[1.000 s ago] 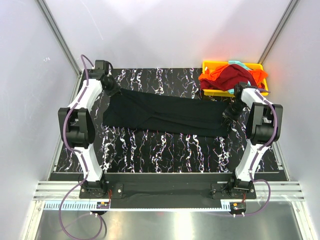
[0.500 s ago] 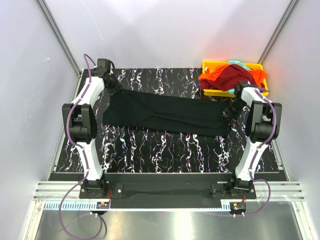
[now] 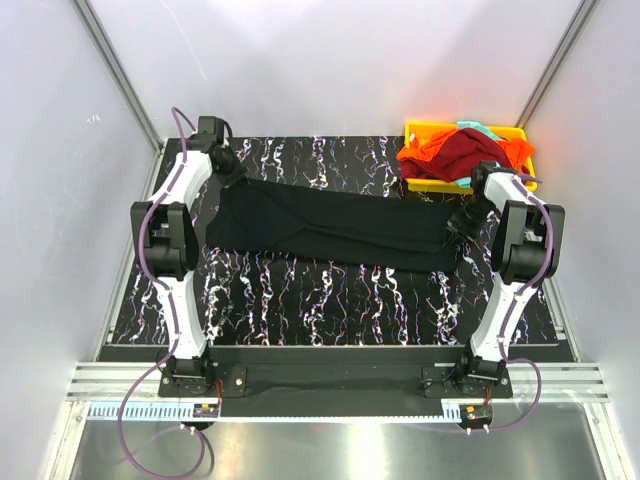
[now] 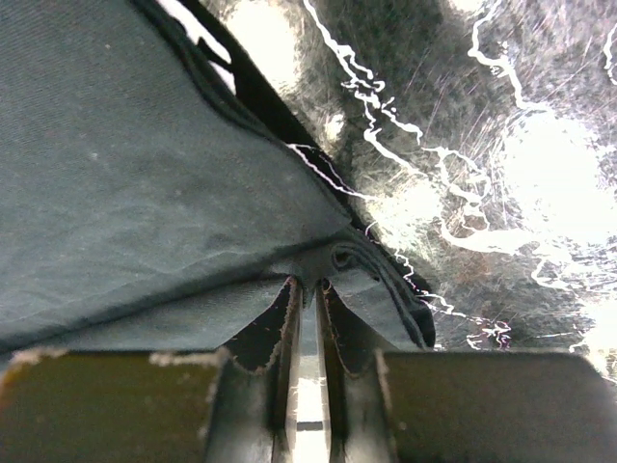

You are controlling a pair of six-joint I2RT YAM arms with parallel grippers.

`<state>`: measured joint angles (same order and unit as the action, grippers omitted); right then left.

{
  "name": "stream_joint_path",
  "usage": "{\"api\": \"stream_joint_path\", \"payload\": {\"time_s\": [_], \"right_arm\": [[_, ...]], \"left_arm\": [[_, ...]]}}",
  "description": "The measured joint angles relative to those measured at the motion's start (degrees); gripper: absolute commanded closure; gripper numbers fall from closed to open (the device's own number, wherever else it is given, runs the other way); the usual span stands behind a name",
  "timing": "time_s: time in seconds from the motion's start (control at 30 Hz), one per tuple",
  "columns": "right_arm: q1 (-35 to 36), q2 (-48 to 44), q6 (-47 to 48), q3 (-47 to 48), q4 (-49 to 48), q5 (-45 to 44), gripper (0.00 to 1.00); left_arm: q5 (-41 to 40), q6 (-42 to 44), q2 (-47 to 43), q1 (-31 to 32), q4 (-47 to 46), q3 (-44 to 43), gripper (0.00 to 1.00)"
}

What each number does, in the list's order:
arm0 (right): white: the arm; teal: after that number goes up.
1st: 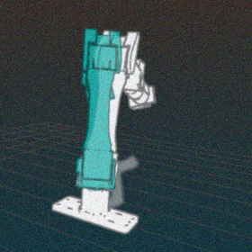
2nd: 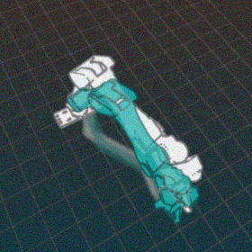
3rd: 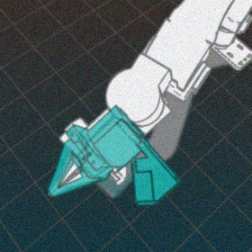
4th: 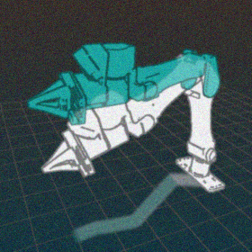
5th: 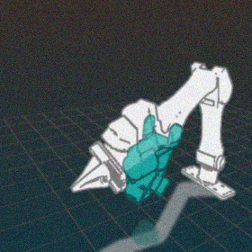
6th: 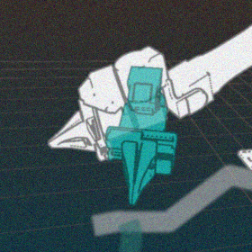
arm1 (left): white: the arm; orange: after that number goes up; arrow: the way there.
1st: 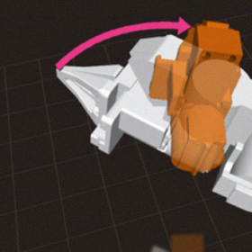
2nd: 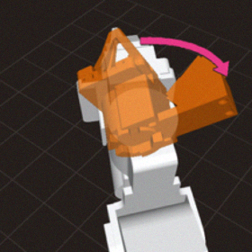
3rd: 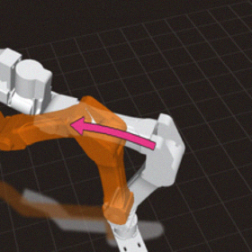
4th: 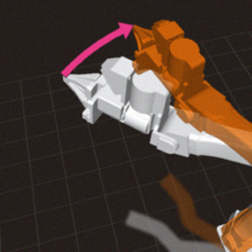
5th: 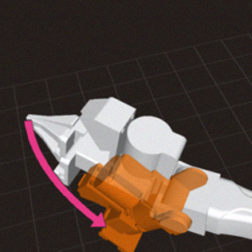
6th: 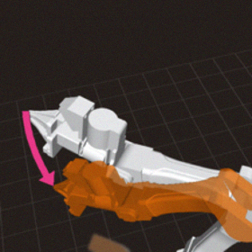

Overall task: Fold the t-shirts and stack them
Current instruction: Fold the tshirt

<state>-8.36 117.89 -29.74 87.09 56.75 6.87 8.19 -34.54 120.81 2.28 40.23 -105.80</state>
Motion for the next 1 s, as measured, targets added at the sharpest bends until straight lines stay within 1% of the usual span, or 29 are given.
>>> {"api": "stream_joint_path", "payload": {"time_s": [0.17, 0.3, 0.4, 0.43, 0.5, 0.53, 0.57, 0.67, 0.8, 0.9, 1.0], "right_arm": [[-0.17, 0.57, 0.11, 0.15, 0.13, 0.17, 0.8], [-0.44, 1.03, 0.33, 0.87, 0.15, 0.2, 0.75], [-0.61, 1.14, 0.57, 1.22, 0.24, 0.2, 0.64], [-0.66, 1.18, 0.72, 1.64, 0.44, 0.2, 0.57], [-0.72, 1.22, 1.14, 2.47, 0.79, 0.09, 0.51], [-0.76, 1.22, 1.42, 3.04, 1.01, 0.02, 0.45], [-0.76, 1.22, 1.7, 3.76, 1.46, -0.24, 0.43], [-0.79, 1.14, 3.04, 5.55, 1.9, -1.36, 0.38], [-0.81, -0.31, 4.46, 5.79, 2.27, -1.86, 0.36], [-0.5, -2.82, 5.11, 5.42, 2.43, -1.75, 0.34], [1.2, -6.32, 5.55, 4.46, 2.16, -1.79, 0.31]], "left_arm": [[0.0, -0.02, 1.68, 0.0, 0.15, -0.94, 1.0], [0.0, -0.04, 3.3, 0.0, 0.13, -2.21, 1.0], [0.02, 0.02, 4.42, 0.0, 0.17, -3.15, 1.0], [0.0, 0.02, 4.74, 0.0, 0.15, -3.43, 0.97], [0.02, 0.17, 5.09, 0.0, 0.13, -3.85, 0.93], [0.0, 0.31, 5.18, 0.0, 0.2, -3.98, 0.91], [0.0, 0.5, 5.18, 0.0, 0.15, -4.0, 0.84], [-0.37, 1.73, 5.18, -0.02, 0.0, -4.11, 0.74], [-1.66, 3.48, 3.87, -0.13, 0.09, -3.15, 0.68], [-2.51, 4.74, -1.16, -0.17, -0.02, 1.29, 0.66], [-2.78, 5.97, -9.84, -0.17, -0.24, 8.26, 0.66]]}}
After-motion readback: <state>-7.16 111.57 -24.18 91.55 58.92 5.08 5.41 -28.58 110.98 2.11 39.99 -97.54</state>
